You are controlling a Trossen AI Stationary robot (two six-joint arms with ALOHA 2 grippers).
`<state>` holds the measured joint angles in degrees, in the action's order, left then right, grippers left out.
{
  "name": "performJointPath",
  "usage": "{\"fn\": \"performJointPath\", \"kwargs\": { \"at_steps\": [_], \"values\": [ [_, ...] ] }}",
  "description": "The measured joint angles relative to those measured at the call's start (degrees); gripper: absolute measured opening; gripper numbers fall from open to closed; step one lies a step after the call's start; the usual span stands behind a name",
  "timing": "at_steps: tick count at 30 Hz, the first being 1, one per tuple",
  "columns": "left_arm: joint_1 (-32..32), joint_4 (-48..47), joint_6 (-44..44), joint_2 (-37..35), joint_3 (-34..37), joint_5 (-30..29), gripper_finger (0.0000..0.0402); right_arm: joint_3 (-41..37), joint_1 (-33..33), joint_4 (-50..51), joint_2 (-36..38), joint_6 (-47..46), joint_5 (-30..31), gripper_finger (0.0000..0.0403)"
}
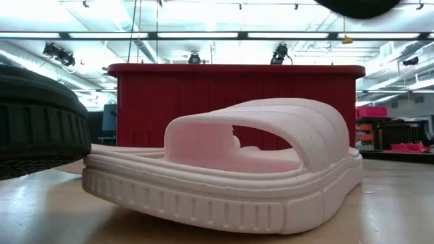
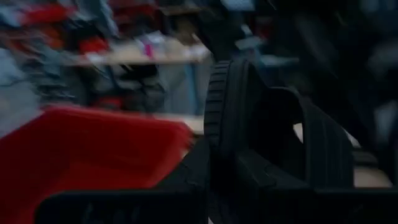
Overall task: Pick and place slides into bin
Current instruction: Put the bottom right black slide into the red bin
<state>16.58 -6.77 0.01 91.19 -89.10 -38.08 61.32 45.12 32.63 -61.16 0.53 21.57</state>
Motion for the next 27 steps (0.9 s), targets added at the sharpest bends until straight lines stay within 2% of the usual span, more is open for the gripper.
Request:
{"fn": "performJointPath", "kwargs": {
  "at_steps": [6,11,13,17,23,27],
  "values": [
    [-7.95,-0.45,5.81,-7.58,-0.07,-1.6,0.0042,0.0,1.98,-0.06,-5.25,-0.9,4.43,0.0004],
    [-17.76,-2.22,2.26,-9.9,-0.15,-0.79,0.0042,0.0,1.9,-0.12,-9.43,-1.49,7.45,0.0003],
    [-22.28,-3.76,-0.23,-9.45,-0.12,3.67,0.0042,0.0,1.9,-0.14,-10.65,-1.55,9.36,0.0005],
    [-31.09,-3.99,-6.51,-6.13,-0.09,17.64,0.0042,0.0,1.86,-0.61,-12.05,-2.02,11.64,0.0004],
    [-40.49,-6.56,-14.59,2.58,-0.07,26.37,0.0042,0.0,1.64,-1.16,-12.33,-7.94,11.61,0.0004],
    [-45.13,-6.46,-17.58,7.53,0.07,29.95,0.0042,0.0,1.64,-1.0,-12.31,-7.98,11.62,0.0007]
  ]
}}
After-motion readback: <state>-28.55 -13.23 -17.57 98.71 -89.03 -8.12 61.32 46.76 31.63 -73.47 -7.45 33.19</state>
